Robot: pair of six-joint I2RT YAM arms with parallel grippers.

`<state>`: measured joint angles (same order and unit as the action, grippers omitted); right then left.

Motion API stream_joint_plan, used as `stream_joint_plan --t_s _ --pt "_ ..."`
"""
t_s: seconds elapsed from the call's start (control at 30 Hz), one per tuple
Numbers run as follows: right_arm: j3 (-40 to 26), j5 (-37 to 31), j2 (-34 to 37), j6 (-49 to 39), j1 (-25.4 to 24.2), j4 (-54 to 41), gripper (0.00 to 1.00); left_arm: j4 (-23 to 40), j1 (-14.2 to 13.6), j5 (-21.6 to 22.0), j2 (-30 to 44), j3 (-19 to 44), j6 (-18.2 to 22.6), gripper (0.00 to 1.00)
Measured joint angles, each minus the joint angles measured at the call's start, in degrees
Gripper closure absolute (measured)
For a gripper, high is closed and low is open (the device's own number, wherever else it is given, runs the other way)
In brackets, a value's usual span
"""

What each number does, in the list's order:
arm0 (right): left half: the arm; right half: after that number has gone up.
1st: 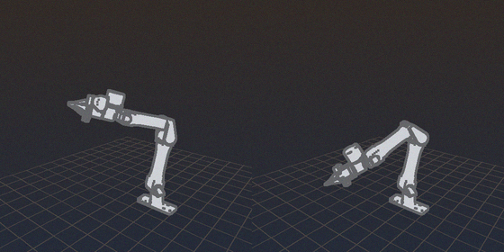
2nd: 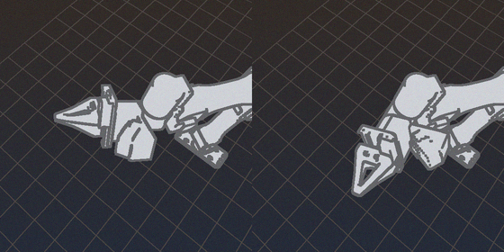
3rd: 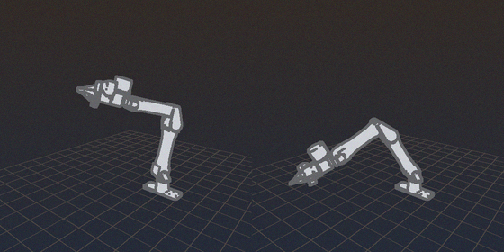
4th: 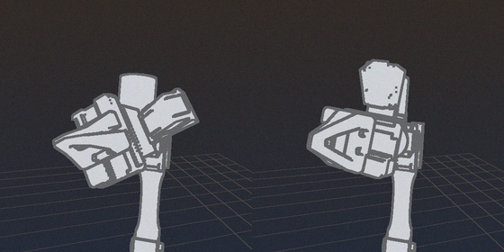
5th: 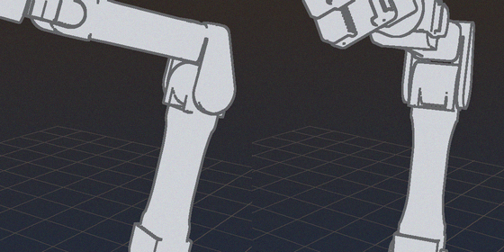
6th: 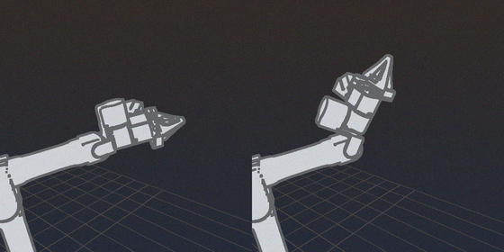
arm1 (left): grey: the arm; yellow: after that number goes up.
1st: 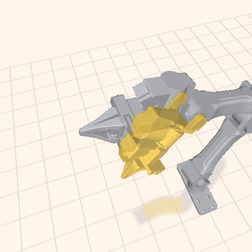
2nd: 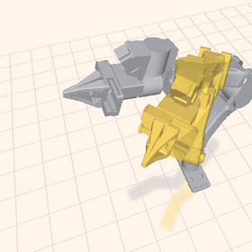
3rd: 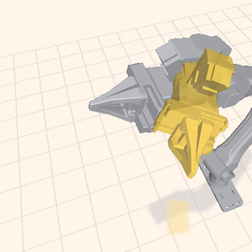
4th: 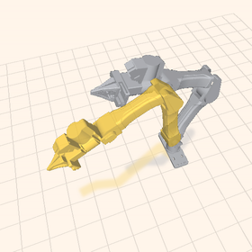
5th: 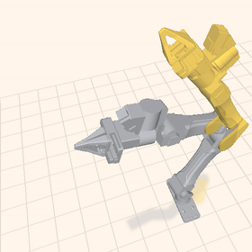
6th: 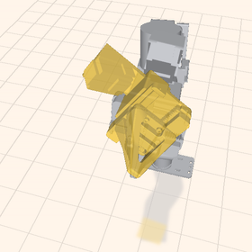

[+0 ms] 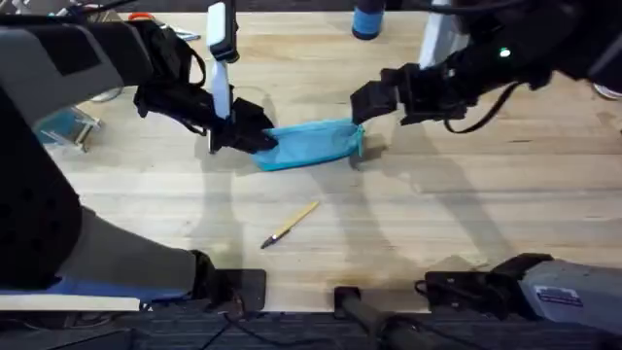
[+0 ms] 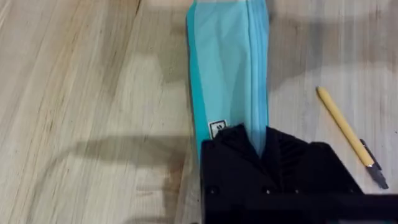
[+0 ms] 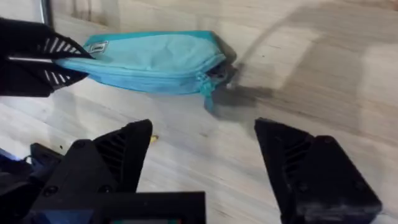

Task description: Unzip the bag, pick up the pens from the table one at a time and place them inside, then zip the bag closed.

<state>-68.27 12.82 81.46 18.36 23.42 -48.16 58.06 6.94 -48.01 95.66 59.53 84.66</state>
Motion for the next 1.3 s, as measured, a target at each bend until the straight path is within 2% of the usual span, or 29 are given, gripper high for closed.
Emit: stream_joint_plan --t_s 0.27,0.33,0.67,0.9,1.1,1.3 --pt "-0.04 -0.22 4.21 -2.68 3.91 2.1 0.006 -0.02 0.0 0.0 0.0 0.0 0.0 0.959" --pt "-0.04 -2.5 6.36 -3.66 5.21 2.17 0.005 0.0 0.0 0.0 0.0 0.0 0.0 0.959" --pt "-0.07 -4.58 11.9 -4.39 5.44 6.47 0.01 0.0 0.0 0.0 0.0 0.0 0.0 0.959" --pt "-0.07 -4.7 14.06 -5.25 5.44 6.61 0.097 -0.01 0.0 0.0 0.0 0.0 0.0 0.959" --pt "-0.07 -4.7 15.08 -5.39 5.44 6.86 0.266 0.0 0.0 0.0 0.0 0.0 0.0 0.959" --pt "-0.07 -4.7 15.09 -5.56 5.44 8.86 0.38 -0.05 0.0 0.0 0.0 0.0 0.0 0.959"
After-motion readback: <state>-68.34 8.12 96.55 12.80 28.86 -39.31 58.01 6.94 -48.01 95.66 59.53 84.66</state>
